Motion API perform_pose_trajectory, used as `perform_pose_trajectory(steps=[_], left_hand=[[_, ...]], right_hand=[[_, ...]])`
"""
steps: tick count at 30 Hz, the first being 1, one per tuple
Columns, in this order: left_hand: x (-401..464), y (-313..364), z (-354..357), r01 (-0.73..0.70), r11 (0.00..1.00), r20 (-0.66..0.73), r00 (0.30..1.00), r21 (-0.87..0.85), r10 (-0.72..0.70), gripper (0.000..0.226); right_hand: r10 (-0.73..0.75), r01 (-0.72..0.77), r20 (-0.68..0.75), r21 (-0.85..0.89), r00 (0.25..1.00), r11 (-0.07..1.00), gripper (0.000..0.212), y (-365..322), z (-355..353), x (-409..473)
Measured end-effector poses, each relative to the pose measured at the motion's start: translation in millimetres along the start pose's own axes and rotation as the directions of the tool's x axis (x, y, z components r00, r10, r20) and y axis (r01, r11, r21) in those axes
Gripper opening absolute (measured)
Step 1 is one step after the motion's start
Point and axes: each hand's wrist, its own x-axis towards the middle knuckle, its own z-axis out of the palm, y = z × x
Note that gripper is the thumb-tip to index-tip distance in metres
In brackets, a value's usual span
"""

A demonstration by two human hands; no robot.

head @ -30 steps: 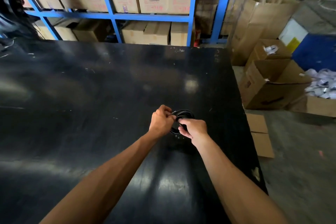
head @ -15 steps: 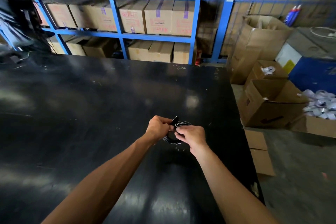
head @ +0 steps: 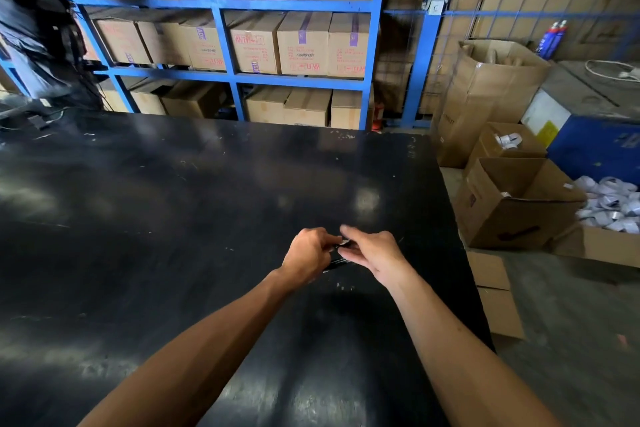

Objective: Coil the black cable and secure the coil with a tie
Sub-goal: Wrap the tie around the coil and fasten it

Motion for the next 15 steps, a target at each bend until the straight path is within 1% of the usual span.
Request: perform_pose_trajectory(steps=[2, 3, 4, 5, 6, 7, 8, 9, 10, 11, 12, 13, 14, 15], left_hand=[[-3, 2, 3, -0.011, 0.998, 0.01, 1.0, -0.056, 0.011, 0.034], [-4, 3, 3, 0.049, 0.989, 0.022, 0.999, -0.137, -0.047, 0.031], [-5, 6, 1, 0.134, 0.955, 0.057, 0.991, -0.266, -0.123, 0.03], [-6, 7, -1, 0.235, 0.877, 0.119, 0.972, -0.419, -0.204, 0.032], [-7, 9, -4, 0.334, 0.763, 0.195, 0.942, -0.554, -0.272, 0.033], [-6, 10, -7, 0.44, 0.633, 0.274, 0.897, -0.637, -0.347, 0.028], [-3, 11, -11, 0.548, 0.487, 0.361, 0.828, -0.68, -0.428, 0.023], [0, 10, -12, 0.649, 0.348, 0.454, 0.74, -0.677, -0.497, 0.032], [2, 8, -13, 0.724, 0.246, 0.533, 0.655, -0.644, -0.535, 0.043], [5, 5, -12, 0.764, 0.181, 0.585, 0.603, -0.619, -0.543, 0.048], [7, 3, -11, 0.766, 0.113, 0.614, 0.585, -0.632, -0.529, 0.047], [10, -1, -6, 0.738, 0.057, 0.614, 0.6, -0.673, -0.513, 0.043], [12, -5, -3, 0.699, 0.027, 0.595, 0.628, -0.714, -0.502, 0.038], [15, -8, -1, 0.672, 0.061, 0.552, 0.653, -0.738, -0.519, 0.029]], right_hand=[[0.023, -0.024, -0.01, -0.035, 1.0, 0.999, 0.013, 0, -4, 1], [0.046, -0.047, -0.018, -0.038, 0.999, 0.998, 0.013, -1, -7, 2], [0.064, -0.065, -0.02, -0.033, 0.998, 0.997, 0.013, -1, -10, 3], [0.069, -0.069, -0.013, -0.007, 0.998, 0.998, 0.015, -3, -12, 3], [0.066, -0.066, -0.005, 0.025, 0.998, 0.998, 0.019, -4, -16, 4], [0.053, -0.054, 0.013, 0.063, 0.999, 0.997, 0.023, -5, -20, 5], [0.034, -0.037, 0.037, 0.085, 0.999, 0.996, 0.027, -4, -23, 5], [0.008, -0.015, 0.07, 0.102, 0.998, 0.995, 0.028, -3, -26, 5], [-0.017, 0.006, 0.103, 0.105, 0.995, 0.994, 0.028, 0, -30, 5], [-0.039, 0.027, 0.132, 0.092, 0.99, 0.995, 0.027, 2, -33, 7], [-0.055, 0.048, 0.158, 0.042, 0.986, 0.998, 0.025, 4, -35, 8], [-0.063, 0.072, 0.181, -0.044, 0.981, 0.996, 0.023, 6, -39, 9], [-0.063, 0.096, 0.199, -0.16, 0.978, 0.983, 0.024, 7, -42, 11], [-0.064, 0.121, 0.204, -0.28, 0.977, 0.952, 0.027, 8, -46, 12]])
